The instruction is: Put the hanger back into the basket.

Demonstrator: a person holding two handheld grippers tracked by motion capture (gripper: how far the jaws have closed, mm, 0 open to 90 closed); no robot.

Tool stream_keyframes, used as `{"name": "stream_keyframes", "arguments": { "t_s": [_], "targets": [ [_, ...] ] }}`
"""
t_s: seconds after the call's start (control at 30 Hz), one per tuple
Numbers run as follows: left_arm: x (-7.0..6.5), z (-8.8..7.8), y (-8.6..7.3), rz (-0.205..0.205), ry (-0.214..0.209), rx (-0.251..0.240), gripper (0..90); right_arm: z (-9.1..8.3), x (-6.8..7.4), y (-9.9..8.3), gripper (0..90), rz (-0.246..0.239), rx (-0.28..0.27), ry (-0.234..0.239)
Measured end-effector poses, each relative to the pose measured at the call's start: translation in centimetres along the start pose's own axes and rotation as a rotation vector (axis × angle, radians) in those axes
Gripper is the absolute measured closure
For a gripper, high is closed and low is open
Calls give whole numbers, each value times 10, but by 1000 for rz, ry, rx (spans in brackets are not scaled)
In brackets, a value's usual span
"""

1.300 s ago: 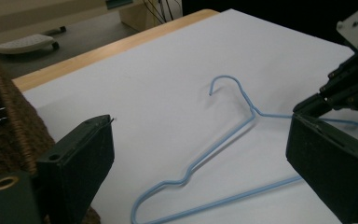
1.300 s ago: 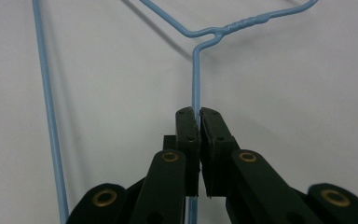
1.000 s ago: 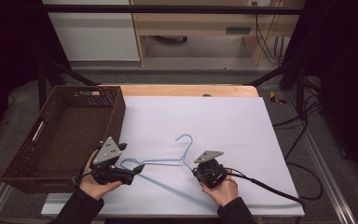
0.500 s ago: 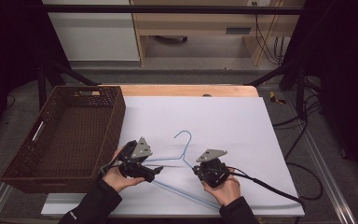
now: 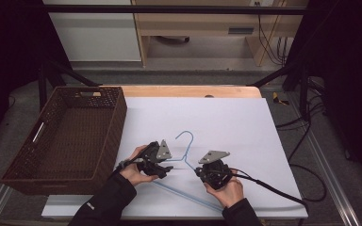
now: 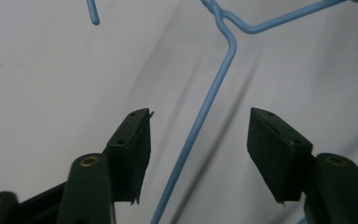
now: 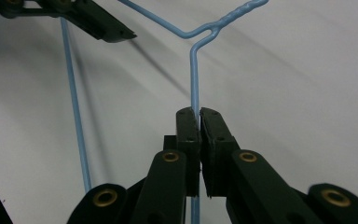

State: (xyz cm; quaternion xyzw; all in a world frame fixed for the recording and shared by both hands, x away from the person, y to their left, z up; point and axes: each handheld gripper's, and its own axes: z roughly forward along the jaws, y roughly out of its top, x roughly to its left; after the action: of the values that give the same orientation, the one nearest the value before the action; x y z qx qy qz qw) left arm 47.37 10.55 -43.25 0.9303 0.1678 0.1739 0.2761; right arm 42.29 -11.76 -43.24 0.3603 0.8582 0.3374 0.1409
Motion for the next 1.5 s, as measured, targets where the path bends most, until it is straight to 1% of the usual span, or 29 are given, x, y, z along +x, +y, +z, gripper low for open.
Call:
{"name": "stream_keyframes", "arguments": {
  "t_s": [0.03,0.07,0.1,0.17,0.2,0.27,0.3,0.33,0.37,0.47,0.5,0.53,0.57,0.6,0.63,0.67,0.77,0.8,0.9,0.97,1.07,1.2,1.23,1.27,1.3,1.4,1.43,1.47,1.5],
  "targets": [
    [0,0,0,0,0,0,429,0,0,0,876,0,0,0],
    [0,2,1,9,2,13,449,0,0,0,876,0,0,1],
    [1,4,1,13,0,18,449,0,0,0,876,0,0,1],
    [1,8,0,23,9,30,495,0,0,0,876,2,3,2],
    [2,11,0,30,13,47,546,0,0,0,876,1,5,3],
    [2,13,-1,35,19,48,562,0,0,0,876,-2,3,4],
    [2,13,-1,44,19,64,587,0,0,0,877,1,8,3],
    [2,13,-1,47,21,61,611,0,0,0,876,1,9,4],
    [1,13,0,50,35,50,671,0,0,0,876,3,9,4],
    [-1,12,0,61,42,41,732,0,0,0,876,2,8,7],
    [-1,11,1,77,44,49,750,0,0,0,876,3,8,7],
    [-3,12,1,81,52,34,765,0,0,0,876,3,7,9],
    [-3,11,1,85,53,36,772,0,0,0,876,3,6,10],
    [-3,10,2,99,56,42,776,0,0,0,876,3,7,10],
    [-3,10,2,99,56,42,779,0,0,0,876,3,7,10],
    [-4,9,2,109,58,52,779,0,0,0,876,3,7,9],
    [-6,8,3,135,72,51,790,0,0,0,875,6,9,10],
    [-6,8,3,135,72,51,793,0,0,0,875,6,9,10],
    [-7,6,3,153,69,57,804,-1,-1,0,872,6,6,9],
    [-9,4,4,167,75,57,808,-2,-1,1,872,10,7,9],
    [-13,1,4,186,82,59,821,-4,-3,1,868,1,1,10],
    [-19,-6,5,215,79,58,842,-8,-4,2,859,3,-7,3],
    [-20,-8,6,223,78,68,848,-10,-5,3,856,1,-9,1],
    [-22,-9,7,228,71,62,855,-10,-5,3,853,5,-14,-4],
    [-24,-11,7,234,69,67,864,-13,-6,3,846,6,-20,-8],
    [-27,-16,8,222,62,55,866,-16,-8,4,841,8,-25,-6],
    [-29,-19,9,206,57,46,867,-18,-9,4,832,7,-32,-6],
    [-29,-19,9,206,57,46,868,-18,-9,4,832,7,-32,-6],
    [-30,-20,9,196,58,36,868,-21,-10,5,821,7,-43,-2]
  ]
}}
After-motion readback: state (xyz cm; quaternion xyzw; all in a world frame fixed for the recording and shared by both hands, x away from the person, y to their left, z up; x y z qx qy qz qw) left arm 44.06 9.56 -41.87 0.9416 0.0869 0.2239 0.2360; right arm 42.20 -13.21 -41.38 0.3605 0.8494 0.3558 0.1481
